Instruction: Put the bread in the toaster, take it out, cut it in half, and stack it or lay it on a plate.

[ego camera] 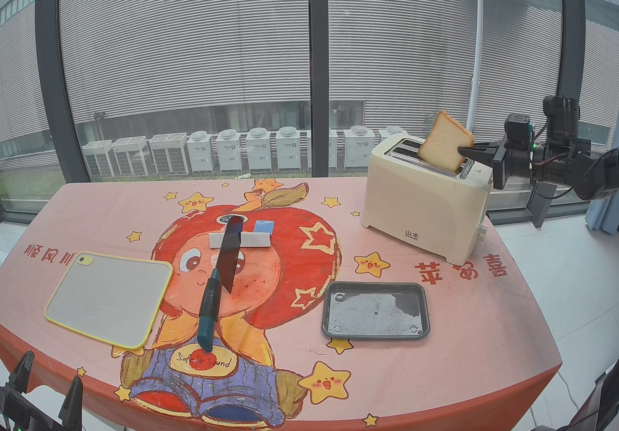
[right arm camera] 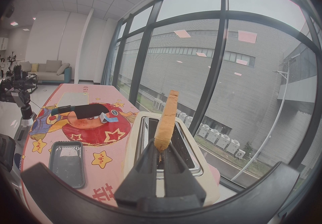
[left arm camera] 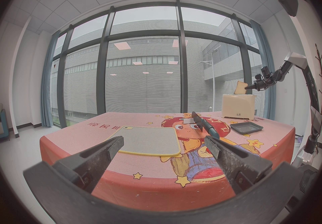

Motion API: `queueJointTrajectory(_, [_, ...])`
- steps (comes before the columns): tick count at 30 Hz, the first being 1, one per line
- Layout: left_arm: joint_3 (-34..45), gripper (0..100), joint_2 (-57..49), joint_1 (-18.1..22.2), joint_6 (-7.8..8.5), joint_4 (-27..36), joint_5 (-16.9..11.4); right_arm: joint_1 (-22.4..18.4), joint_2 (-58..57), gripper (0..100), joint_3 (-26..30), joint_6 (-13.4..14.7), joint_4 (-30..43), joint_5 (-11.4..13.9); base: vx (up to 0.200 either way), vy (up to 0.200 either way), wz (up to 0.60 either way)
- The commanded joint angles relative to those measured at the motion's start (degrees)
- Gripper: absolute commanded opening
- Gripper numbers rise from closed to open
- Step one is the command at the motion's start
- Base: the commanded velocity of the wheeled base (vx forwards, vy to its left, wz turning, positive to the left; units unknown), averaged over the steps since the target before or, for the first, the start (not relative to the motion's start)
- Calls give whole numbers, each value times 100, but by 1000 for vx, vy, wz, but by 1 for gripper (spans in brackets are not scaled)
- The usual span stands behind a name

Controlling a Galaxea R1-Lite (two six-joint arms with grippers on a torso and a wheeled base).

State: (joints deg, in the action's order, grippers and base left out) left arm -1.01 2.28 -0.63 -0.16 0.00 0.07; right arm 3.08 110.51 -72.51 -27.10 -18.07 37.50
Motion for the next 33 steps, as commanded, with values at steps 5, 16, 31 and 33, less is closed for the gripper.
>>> queueJointTrajectory(5, [101,100,9,2,-2,0,1,131,32,0,-9,3,-13,3,0,0,0])
queueJointTrajectory(16, [101,100,9,2,-2,0,1,157,76,0,26,3,-21,-41,0,0,0])
queueJointTrajectory(31, [101,100,9,2,-2,0,1,157,164,0,88,-6,-48,-41,0,0,0])
queueJointTrajectory(33, [101,100,9,2,-2,0,1,157,164,0,79,-6,-48,-41,0,0,0])
